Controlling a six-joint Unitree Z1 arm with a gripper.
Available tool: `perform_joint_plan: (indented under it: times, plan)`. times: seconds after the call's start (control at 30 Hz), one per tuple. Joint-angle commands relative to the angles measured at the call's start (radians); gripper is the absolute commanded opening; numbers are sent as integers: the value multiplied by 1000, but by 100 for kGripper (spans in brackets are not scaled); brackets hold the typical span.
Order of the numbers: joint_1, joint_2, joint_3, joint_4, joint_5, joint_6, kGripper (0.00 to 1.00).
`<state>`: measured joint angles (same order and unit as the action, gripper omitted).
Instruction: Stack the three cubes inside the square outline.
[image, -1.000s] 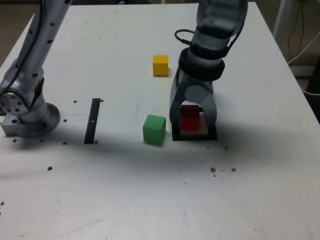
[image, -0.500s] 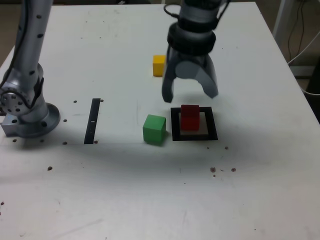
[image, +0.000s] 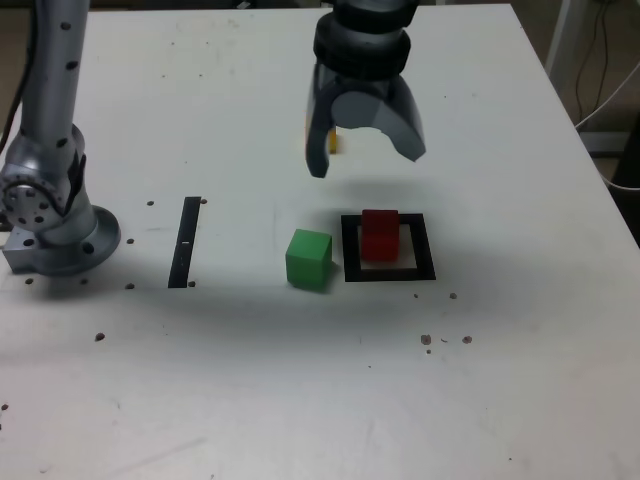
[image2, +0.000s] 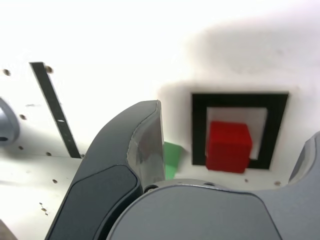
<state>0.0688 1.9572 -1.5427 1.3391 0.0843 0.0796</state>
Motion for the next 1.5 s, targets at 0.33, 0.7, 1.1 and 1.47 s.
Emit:
perform_joint_plan:
  times: [0.33,0.7,1.1,1.47]
  plan:
    - [182,-22,58,2,48,93,99]
    - [331,25,6,-1,66,231,99]
    - [407,83,-96,40,90,481,99]
    - [418,104,-93,42,86,501,99]
